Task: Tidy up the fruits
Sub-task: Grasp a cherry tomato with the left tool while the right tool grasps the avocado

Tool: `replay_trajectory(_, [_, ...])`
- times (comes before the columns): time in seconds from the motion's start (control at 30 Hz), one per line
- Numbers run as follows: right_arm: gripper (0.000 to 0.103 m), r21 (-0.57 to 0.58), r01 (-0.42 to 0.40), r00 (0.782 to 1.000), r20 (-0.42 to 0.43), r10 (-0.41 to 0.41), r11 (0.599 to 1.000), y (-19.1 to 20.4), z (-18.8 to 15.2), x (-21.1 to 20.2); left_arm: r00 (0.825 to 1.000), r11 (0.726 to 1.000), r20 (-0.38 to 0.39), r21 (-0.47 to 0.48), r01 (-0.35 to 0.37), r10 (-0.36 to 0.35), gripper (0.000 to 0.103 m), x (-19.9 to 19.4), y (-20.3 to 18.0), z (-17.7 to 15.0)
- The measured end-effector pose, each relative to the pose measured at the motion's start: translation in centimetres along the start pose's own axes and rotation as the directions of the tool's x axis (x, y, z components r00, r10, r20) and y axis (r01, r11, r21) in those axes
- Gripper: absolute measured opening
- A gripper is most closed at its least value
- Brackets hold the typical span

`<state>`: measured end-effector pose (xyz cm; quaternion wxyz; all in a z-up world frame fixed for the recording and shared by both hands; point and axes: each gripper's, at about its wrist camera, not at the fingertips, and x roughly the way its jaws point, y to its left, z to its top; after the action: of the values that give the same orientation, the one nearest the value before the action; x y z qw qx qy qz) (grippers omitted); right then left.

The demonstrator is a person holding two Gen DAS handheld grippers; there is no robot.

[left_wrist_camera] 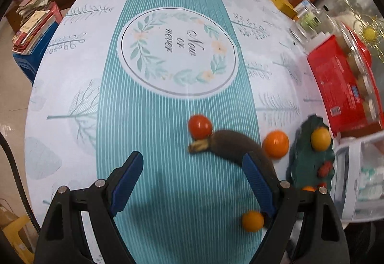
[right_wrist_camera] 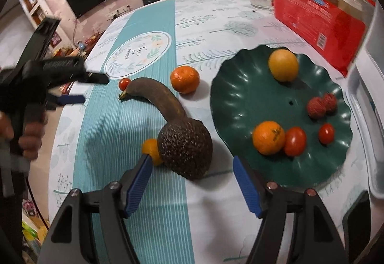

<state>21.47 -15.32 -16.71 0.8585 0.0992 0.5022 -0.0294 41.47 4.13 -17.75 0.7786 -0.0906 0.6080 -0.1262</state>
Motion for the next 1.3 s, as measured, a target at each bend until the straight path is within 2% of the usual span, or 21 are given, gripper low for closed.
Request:
replay_trajectory(0.2, [0.070,-0.075,0.014,1.000,0.014,-0.013,0.997,0.4,0.4,1.0,1.000,0.999,0.011,-0.053,-0.007,0.008,0.079,1.9,-0.2,1.1])
replay_trajectory(0.3, [0.070,-0.099,0.020,1.000,0.015,-0.019,0.995,0.4,0.5,1.6,0.999,0.997,0.022,-0.069,-0.024,0.026,0.072,2.8,-0.3,1.3])
replay_trajectory(0.4, [0.070,-0.133,0.023,1.000,0.011,-0.022,0.991,0.5,0.4,2.3,0.999,0.996,0.046,-0.084,-0.012,0.015,0.064,3.5,-0.3,1.2])
replay_trajectory(0.47, [0.070,-0.149,0.019,1.000,0.014,-0.017,0.989,0.7,0.4,2.5,0.999,0.996,0.054,-0.092,-0.001,0.006,0.054,3.8,-0.3,1.2])
replay_trajectory(0.57, [0.070,-0.177,0.016,1.000,0.021,-0.013,0.984,1.0,0.4,2.9,0.998,0.995,0.065,-0.099,0.000,0.006,0.051,4.2,-0.3,1.0])
replay_trajectory(0.7, [0.070,-0.192,0.005,1.000,-0.003,-0.006,0.981,1.4,0.6,3.8,0.997,0.995,0.072,-0.100,0.020,-0.013,0.041,4.5,-0.3,0.9])
replay_trajectory(0.97, [0.070,-0.203,-0.009,0.999,0.041,0.018,0.979,1.8,0.6,3.9,0.995,0.995,0.096,-0.090,0.048,-0.040,0.026,4.9,-0.3,0.9])
replay_trajectory(1.07, [0.070,-0.192,-0.017,0.999,0.033,0.024,0.981,1.6,0.6,3.9,0.993,0.992,0.104,-0.105,0.068,-0.057,0.026,5.1,0.0,0.8])
replay_trajectory(1.17, [0.062,-0.193,-0.002,0.999,0.032,0.008,0.981,1.6,0.7,3.8,0.992,0.992,0.113,-0.103,0.074,-0.062,0.025,5.1,0.1,0.7])
replay_trajectory(1.3, [0.062,-0.194,-0.001,1.000,0.022,0.005,0.981,1.6,0.8,3.8,0.989,0.991,0.131,-0.105,0.088,-0.074,0.025,4.8,0.2,0.6])
